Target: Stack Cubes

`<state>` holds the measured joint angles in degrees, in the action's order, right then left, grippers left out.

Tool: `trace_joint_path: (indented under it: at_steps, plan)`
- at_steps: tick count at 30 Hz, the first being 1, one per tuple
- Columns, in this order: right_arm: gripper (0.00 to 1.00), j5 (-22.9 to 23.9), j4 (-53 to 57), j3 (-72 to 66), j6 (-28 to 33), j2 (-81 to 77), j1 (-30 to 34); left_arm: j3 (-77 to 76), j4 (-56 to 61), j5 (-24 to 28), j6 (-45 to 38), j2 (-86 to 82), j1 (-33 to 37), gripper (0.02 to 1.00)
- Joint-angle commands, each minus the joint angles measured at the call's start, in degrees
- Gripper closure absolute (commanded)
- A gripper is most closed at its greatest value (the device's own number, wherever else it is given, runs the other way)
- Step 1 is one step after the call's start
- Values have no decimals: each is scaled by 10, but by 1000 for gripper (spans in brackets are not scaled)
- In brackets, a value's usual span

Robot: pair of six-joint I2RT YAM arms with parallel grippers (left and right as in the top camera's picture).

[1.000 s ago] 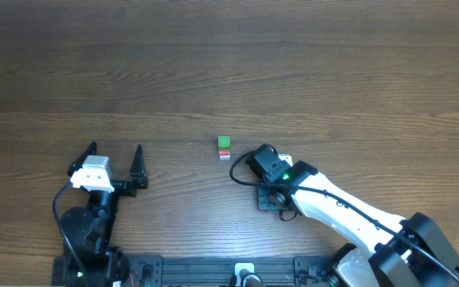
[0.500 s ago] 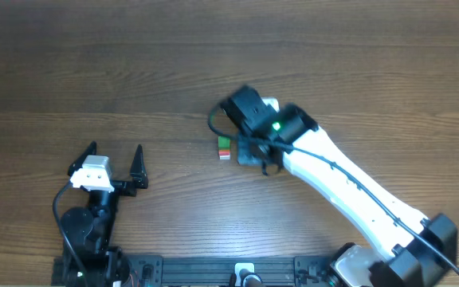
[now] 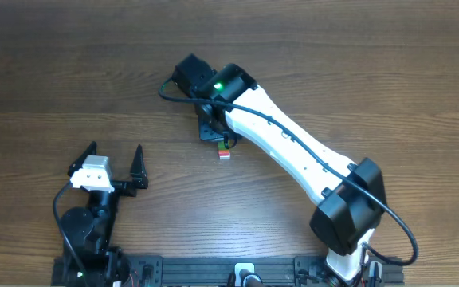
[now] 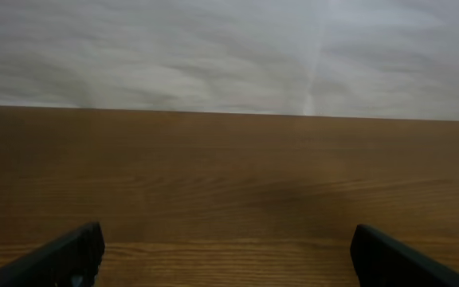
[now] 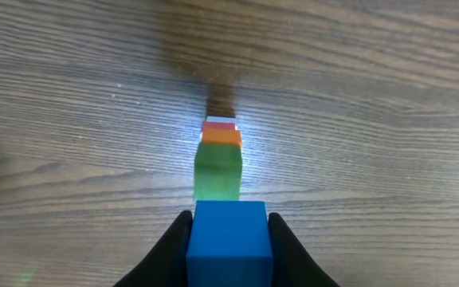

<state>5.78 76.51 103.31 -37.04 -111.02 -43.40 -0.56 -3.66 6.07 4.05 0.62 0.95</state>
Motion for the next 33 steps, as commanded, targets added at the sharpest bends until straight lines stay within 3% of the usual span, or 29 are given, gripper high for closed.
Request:
trace_joint_path:
  at_steps: [1,33]
  plan:
    - [864,-4,5,16,-16,-13,-2,2,-2,7,-8,-2,3,18]
    - [877,-15,-11,15,-19,-64,0,2,-2,7,-8,-2,3,18]
